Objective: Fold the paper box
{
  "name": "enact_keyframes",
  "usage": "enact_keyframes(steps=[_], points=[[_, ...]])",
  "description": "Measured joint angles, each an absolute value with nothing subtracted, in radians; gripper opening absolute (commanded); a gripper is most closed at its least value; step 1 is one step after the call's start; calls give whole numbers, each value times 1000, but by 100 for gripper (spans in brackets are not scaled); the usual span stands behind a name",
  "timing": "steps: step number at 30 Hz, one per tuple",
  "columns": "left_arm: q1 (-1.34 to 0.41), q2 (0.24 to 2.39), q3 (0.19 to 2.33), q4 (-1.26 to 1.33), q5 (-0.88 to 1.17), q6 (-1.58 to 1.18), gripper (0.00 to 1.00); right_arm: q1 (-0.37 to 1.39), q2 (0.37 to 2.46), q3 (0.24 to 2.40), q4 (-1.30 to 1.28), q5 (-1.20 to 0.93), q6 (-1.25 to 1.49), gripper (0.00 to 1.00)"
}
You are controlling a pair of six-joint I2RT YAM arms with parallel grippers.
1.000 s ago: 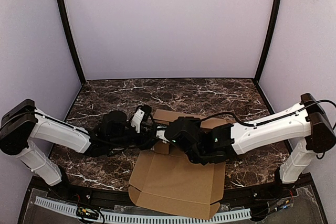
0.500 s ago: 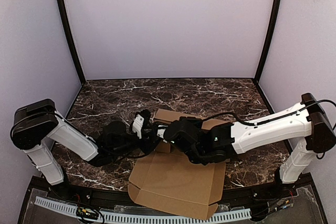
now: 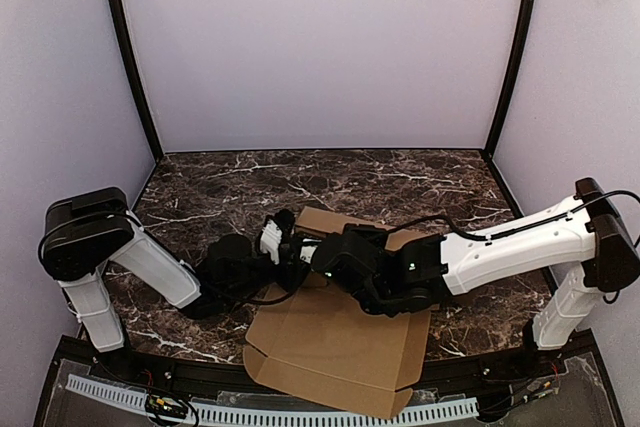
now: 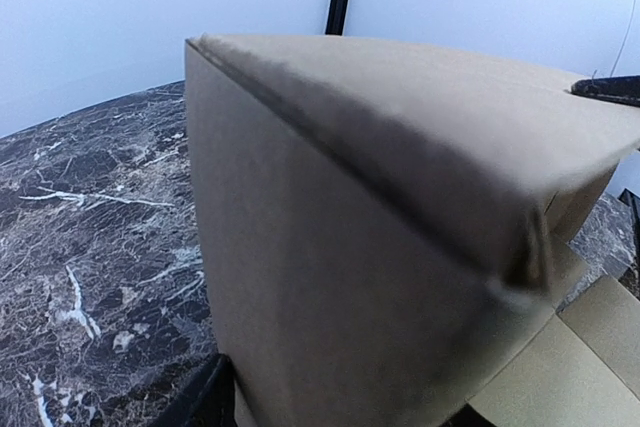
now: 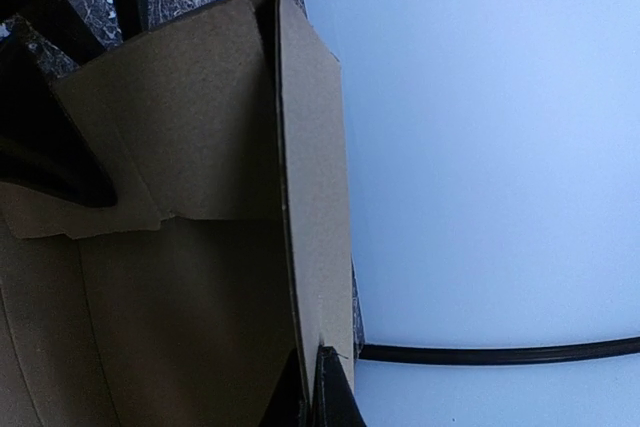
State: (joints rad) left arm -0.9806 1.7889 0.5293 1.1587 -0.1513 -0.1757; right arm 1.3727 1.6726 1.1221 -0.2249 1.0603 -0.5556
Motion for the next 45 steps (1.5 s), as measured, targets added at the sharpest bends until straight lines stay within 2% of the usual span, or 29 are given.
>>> enact_keyframes(steps=[4,10,13,16,22,24,32,41,45], points=[[-981,1806,546,1163,-167,-175,44,1378,1664,1122,-240,1060,-537,0],[-979,1820,566,1158,-209,-173,19,1387,1661,1122,-256,1066,-506,0],[-979,1822,577,1141,-231,-169,12,1390,1661,1122,-260,1073,-492,0],[-978,1822,590,1119,-247,-160,1,1390,1661,1124,-266,1075,-485,0],[-977,1819,596,1101,-255,-141,1,1393,1668,1137,-286,1076,-476,2],[-977,1817,598,1096,-255,-141,1,1393,1669,1142,-292,1074,-470,8],[-971,1803,612,1049,-255,-148,1,1399,1666,1142,-338,968,-434,61],[-974,1769,676,877,-319,-238,1,1400,1586,1164,-415,754,-343,91],[-968,1745,729,728,-391,-331,1,1409,1525,1177,-465,645,-293,94]])
